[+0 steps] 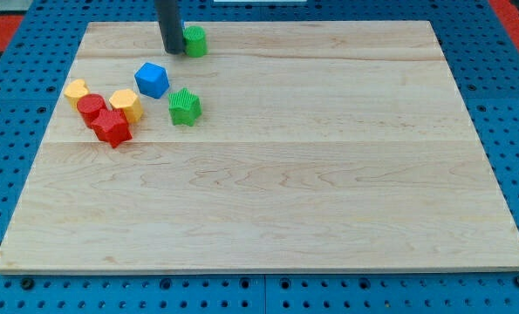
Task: Slide the green circle down a bit
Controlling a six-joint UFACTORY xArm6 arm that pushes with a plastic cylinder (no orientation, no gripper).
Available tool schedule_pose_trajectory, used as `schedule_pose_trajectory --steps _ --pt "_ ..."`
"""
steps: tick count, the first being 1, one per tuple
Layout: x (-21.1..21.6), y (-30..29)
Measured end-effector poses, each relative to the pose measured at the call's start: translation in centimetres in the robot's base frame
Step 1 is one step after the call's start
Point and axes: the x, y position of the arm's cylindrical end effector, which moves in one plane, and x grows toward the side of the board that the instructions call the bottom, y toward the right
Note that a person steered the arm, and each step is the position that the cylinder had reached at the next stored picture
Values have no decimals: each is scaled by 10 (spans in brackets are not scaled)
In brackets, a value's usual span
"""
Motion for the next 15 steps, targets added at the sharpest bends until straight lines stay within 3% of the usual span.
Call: schedule_pose_trajectory --steps 2,3,4,5,6,7,8,9,11,14,15 --pt "6 -17" --pt "45 4" --pt "65 60" --pt "34 150" --pt "-24 154" --pt "-55 140" --pt "-53 75" --pt "-53 46" --pt "-18 33" --pt "8 46" --pt "11 108"
